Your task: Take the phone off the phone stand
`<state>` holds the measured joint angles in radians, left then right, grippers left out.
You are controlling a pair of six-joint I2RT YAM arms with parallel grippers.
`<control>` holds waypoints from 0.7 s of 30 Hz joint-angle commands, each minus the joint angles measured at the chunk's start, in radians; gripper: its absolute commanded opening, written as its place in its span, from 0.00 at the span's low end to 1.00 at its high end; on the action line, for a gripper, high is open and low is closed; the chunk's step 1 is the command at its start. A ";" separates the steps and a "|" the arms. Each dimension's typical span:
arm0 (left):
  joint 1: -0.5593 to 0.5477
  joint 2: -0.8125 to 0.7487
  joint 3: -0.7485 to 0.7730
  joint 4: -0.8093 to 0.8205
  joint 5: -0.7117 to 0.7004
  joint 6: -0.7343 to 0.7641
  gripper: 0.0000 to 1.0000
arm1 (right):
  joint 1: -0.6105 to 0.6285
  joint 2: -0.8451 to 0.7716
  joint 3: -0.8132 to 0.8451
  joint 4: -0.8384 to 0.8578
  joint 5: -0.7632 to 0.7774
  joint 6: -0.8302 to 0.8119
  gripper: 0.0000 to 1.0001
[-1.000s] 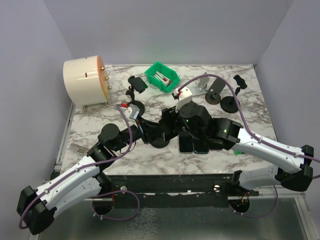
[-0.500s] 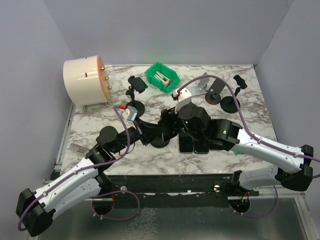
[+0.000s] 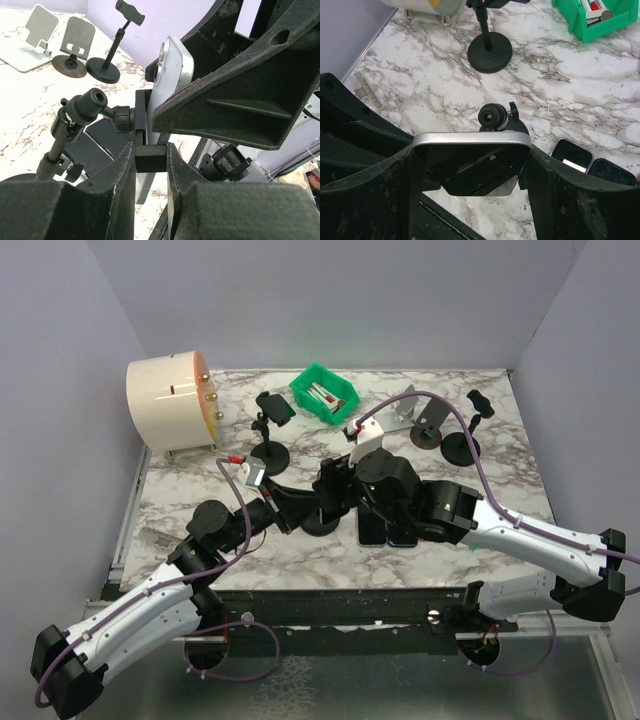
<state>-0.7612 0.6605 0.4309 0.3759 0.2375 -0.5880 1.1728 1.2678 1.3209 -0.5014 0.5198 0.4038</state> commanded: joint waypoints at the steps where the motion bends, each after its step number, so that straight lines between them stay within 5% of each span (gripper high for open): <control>1: 0.005 -0.051 -0.026 -0.002 -0.032 -0.027 0.00 | -0.012 -0.018 -0.022 -0.056 0.106 0.014 0.00; 21: 0.005 -0.037 -0.034 -0.003 -0.033 -0.032 0.00 | -0.012 -0.122 -0.046 -0.016 0.081 0.051 0.00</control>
<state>-0.7681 0.6315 0.4110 0.3843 0.2310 -0.6174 1.1790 1.2140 1.2812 -0.4904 0.5076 0.4576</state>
